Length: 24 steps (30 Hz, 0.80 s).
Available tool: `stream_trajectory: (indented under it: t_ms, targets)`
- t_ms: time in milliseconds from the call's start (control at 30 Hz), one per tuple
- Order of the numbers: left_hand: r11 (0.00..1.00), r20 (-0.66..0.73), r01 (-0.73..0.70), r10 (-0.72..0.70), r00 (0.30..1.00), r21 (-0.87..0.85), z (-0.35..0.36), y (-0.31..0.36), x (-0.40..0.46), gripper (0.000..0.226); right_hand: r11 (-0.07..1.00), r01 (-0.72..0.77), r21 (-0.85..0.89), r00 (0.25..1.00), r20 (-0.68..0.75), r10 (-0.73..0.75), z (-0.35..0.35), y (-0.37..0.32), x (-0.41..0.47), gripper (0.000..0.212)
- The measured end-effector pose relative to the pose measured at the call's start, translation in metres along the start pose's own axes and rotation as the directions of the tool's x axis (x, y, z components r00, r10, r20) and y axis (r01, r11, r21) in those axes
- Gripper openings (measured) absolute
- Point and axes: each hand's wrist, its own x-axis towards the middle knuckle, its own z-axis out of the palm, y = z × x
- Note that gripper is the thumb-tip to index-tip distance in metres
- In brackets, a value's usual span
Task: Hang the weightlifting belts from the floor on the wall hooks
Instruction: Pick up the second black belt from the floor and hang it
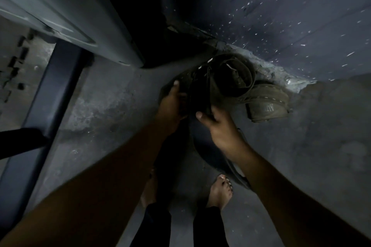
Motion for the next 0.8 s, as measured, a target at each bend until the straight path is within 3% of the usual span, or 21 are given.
stream_trajectory:
  t_ms: [67,167,233,300,333,433,500,567,667,800]
  targets:
    - [0.988,0.116,0.077,-0.062,0.991,-0.132,0.013,0.016,0.008,0.055,0.998,0.047,-0.048,0.998,0.048,-0.045,-0.004,-0.001,-0.026,0.024]
    - [0.997,0.094,0.077,-0.076,0.993,-0.013,0.026,0.019,0.002,0.039,0.997,0.019,-0.070,0.998,0.066,-0.014,-0.014,-0.011,-0.064,0.020]
    - [0.998,0.089,-0.003,-0.003,0.996,0.068,0.033,0.011,-0.015,0.028,0.999,-0.018,-0.044,1.000,0.002,0.018,-0.021,-0.020,-0.079,0.052]
    - [0.994,0.142,-0.074,0.061,0.988,0.084,0.043,0.010,-0.045,0.018,0.975,-0.171,0.145,0.982,-0.058,0.180,-0.024,-0.043,-0.088,0.078]
    - [0.990,0.171,-0.100,0.082,0.982,0.097,0.049,0.010,-0.063,0.018,0.932,-0.229,0.280,0.960,-0.091,0.263,-0.026,-0.058,-0.089,0.081]
    - [0.977,0.288,-0.176,0.136,0.948,0.119,0.066,0.009,-0.123,0.022,0.718,-0.252,0.649,0.892,-0.132,0.433,-0.044,-0.118,-0.091,0.069]
    - [0.981,0.370,-0.181,0.144,0.918,0.066,0.071,0.009,-0.167,0.026,0.641,-0.206,0.740,0.884,-0.140,0.447,-0.060,-0.159,-0.102,0.078]
    - [0.979,0.439,-0.196,0.153,0.886,0.054,0.073,0.015,-0.209,0.027,0.666,-0.139,0.733,0.893,-0.197,0.404,-0.070,-0.192,-0.126,0.075]
    - [0.969,0.492,-0.242,0.185,0.851,0.053,0.075,0.032,-0.273,0.025,0.766,-0.033,0.642,0.876,-0.350,0.331,-0.077,-0.233,-0.174,0.047]
    - [0.964,0.527,-0.258,0.185,0.829,0.069,0.075,0.048,-0.364,0.023,0.809,0.063,0.585,0.883,-0.410,0.227,-0.083,-0.285,-0.248,0.025]
